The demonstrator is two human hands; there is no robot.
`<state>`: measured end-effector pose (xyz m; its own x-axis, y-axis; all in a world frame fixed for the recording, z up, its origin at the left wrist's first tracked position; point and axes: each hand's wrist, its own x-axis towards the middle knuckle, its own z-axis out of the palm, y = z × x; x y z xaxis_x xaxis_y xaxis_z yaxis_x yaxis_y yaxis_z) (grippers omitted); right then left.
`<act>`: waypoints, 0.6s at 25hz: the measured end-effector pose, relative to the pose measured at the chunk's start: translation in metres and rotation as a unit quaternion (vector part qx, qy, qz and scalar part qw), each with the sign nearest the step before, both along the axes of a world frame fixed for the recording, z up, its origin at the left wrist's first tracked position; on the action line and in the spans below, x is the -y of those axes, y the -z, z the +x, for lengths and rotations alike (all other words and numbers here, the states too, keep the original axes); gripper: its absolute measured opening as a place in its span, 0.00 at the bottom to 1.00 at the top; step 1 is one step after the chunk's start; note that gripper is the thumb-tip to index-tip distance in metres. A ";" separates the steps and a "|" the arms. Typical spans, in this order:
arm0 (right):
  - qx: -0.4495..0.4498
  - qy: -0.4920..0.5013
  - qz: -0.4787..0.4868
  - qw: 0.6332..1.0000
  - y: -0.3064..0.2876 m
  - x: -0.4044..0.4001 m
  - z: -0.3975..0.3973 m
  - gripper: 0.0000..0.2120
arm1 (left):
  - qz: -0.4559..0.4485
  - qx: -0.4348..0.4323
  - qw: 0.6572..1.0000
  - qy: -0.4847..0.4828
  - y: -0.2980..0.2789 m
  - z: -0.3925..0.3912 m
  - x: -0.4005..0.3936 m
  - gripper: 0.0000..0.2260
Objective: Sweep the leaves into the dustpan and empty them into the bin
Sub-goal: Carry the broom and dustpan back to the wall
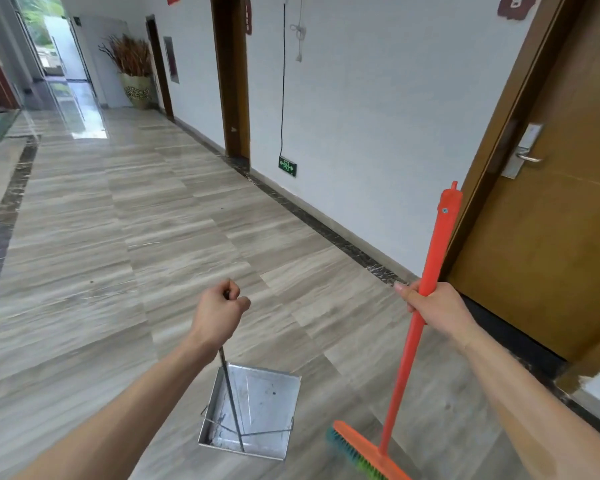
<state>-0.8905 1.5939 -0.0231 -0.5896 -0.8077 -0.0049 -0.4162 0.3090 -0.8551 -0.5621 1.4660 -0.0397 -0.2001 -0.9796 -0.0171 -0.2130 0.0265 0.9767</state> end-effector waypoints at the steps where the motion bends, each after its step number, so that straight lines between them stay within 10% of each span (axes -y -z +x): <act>1: 0.030 -0.007 0.015 0.999 0.001 0.030 -0.017 0.19 | 0.004 0.004 1.000 0.000 0.001 -0.018 0.035 0.16; 15: 0.146 0.000 0.038 0.989 0.029 0.463 -0.255 0.19 | 0.067 0.015 0.997 -0.031 0.022 -0.247 0.477 0.15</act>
